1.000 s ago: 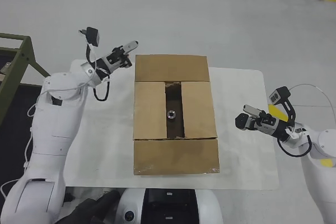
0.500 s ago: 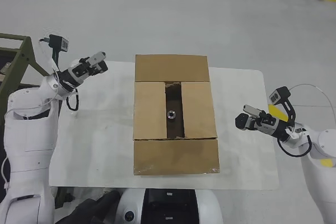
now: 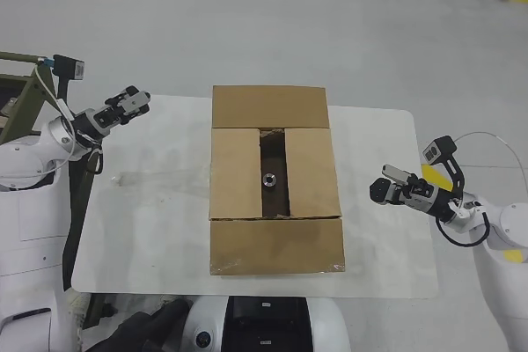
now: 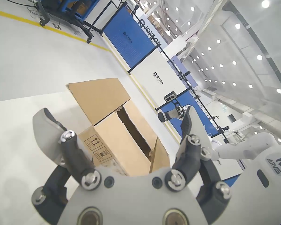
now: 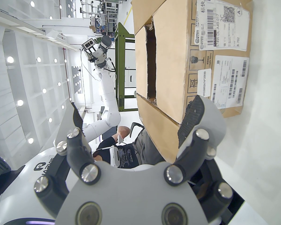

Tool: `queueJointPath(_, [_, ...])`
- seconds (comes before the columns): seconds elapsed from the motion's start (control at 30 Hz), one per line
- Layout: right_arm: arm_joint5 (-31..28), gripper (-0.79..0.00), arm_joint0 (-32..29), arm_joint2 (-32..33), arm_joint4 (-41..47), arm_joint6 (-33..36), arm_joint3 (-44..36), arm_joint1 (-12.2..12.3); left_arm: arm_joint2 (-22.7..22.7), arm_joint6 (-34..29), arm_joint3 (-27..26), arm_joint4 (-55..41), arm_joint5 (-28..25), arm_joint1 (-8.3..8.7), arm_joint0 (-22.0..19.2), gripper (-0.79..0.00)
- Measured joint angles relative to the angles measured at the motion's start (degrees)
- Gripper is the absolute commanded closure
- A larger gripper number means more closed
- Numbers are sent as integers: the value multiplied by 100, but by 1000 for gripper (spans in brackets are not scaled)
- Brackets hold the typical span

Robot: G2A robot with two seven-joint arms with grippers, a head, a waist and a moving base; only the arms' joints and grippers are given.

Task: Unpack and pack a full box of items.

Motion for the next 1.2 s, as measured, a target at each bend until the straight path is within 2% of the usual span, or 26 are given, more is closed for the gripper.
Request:
queueJointPath(0.87, [1, -785, -4, -3, 1, -14, -11, -1, -1, 1, 0, 3, -1, -1, 0, -785])
queueJointPath(1.2, [472, -785, 43, -524, -292, -269, -868, -18, -1, 1, 0, 3, -1, -1, 0, -785])
